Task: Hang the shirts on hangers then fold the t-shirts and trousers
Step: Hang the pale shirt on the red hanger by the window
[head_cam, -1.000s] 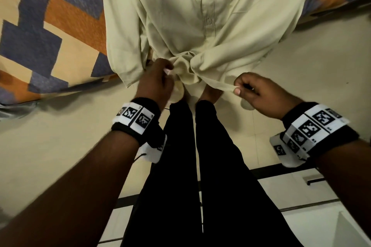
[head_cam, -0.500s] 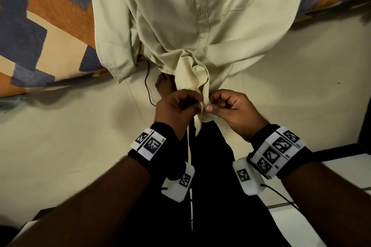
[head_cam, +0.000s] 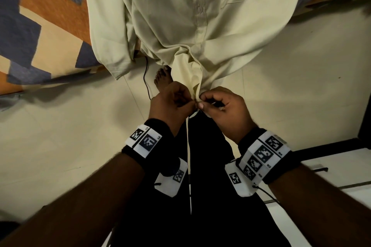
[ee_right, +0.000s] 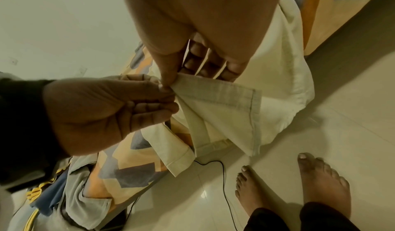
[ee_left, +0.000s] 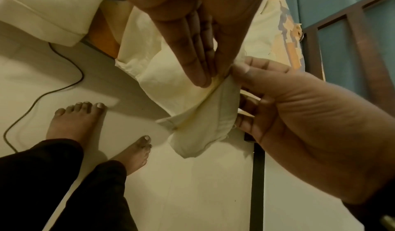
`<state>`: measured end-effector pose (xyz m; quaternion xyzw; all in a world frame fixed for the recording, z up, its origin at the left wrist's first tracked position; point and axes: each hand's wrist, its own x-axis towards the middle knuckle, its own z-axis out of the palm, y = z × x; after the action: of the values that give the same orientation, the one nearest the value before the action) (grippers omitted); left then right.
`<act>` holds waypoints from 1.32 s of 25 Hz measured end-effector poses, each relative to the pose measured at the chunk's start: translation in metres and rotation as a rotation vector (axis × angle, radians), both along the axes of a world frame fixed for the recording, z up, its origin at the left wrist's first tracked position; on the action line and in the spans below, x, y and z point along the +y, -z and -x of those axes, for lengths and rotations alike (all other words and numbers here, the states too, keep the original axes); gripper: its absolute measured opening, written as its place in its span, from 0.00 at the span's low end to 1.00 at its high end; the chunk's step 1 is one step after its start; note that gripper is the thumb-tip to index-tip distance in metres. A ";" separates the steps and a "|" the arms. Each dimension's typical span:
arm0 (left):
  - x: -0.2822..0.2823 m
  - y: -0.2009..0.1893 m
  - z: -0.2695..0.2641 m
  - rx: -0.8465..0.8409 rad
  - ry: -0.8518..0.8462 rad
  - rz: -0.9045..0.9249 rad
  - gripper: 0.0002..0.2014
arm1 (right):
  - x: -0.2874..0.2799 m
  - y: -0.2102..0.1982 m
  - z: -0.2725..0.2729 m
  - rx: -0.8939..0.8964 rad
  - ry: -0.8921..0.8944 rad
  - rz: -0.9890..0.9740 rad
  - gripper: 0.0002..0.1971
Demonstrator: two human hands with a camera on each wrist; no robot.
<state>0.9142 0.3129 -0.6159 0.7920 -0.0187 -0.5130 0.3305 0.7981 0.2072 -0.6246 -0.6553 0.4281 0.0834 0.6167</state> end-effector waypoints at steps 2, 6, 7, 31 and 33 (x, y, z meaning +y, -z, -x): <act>0.004 -0.001 -0.002 0.025 -0.005 0.039 0.10 | 0.001 0.005 0.003 -0.010 -0.042 0.086 0.05; 0.008 -0.004 -0.008 -0.003 0.136 0.067 0.07 | 0.008 0.003 0.007 -0.016 -0.045 0.118 0.05; 0.008 -0.005 -0.008 0.000 0.141 0.067 0.07 | 0.010 0.002 0.007 -0.010 -0.019 0.108 0.05; -0.003 0.005 0.013 -0.063 0.043 0.018 0.08 | 0.002 0.000 -0.004 0.155 0.302 -0.326 0.06; -0.006 0.009 0.014 -0.076 0.010 0.054 0.09 | -0.003 0.001 -0.005 0.148 0.304 -0.328 0.07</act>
<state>0.8999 0.3064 -0.6252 0.8015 -0.0491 -0.4836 0.3483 0.8035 0.2041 -0.6254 -0.4664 0.5466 0.1058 0.6874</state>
